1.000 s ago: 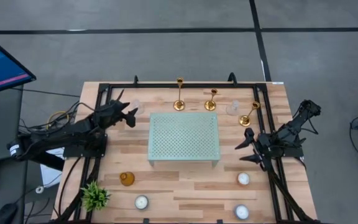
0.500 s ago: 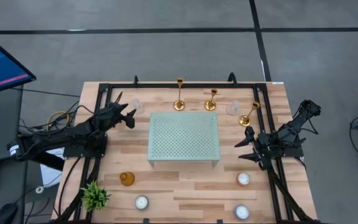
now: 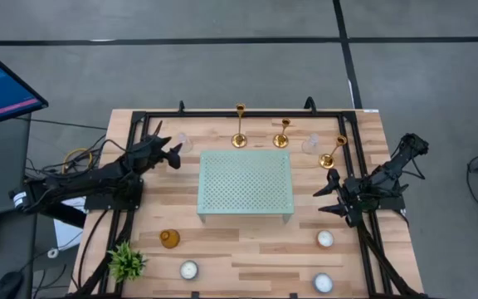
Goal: Pick & Place candle stick holders
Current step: Put the left transparent glass candle holder on the shelf
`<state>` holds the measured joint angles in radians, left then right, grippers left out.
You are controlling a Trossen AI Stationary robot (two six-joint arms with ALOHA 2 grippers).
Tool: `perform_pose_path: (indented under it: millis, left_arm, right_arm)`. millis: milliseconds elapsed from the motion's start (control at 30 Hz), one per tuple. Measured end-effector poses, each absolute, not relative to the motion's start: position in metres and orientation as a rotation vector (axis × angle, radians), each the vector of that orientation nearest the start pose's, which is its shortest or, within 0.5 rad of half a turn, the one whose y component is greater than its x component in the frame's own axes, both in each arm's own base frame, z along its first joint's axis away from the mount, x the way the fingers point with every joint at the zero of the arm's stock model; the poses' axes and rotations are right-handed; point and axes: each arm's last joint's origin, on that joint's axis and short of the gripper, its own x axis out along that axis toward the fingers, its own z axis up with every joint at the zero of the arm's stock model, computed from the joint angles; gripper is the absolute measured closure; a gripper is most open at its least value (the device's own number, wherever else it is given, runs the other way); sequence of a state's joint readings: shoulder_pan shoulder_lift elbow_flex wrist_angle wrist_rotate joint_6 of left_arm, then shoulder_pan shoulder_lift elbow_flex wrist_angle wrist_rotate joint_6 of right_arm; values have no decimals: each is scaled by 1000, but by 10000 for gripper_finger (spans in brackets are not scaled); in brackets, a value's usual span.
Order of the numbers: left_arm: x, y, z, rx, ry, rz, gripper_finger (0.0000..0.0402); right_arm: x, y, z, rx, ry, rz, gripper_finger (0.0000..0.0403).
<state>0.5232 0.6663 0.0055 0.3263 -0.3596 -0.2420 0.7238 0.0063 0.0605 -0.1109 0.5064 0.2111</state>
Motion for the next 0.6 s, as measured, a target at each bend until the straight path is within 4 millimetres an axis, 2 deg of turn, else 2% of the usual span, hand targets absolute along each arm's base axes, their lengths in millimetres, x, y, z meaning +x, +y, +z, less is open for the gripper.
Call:
perform_pose_path:
  millis: [333, 600]
  left_arm:
    - [116, 77, 125, -263, 282, 873, 120]
    - [124, 82, 128, -206, 295, 866, 120]
  right_arm:
    - [77, 49, 173, 178, 69, 211, 177]
    - [77, 49, 173, 178, 69, 211, 177]
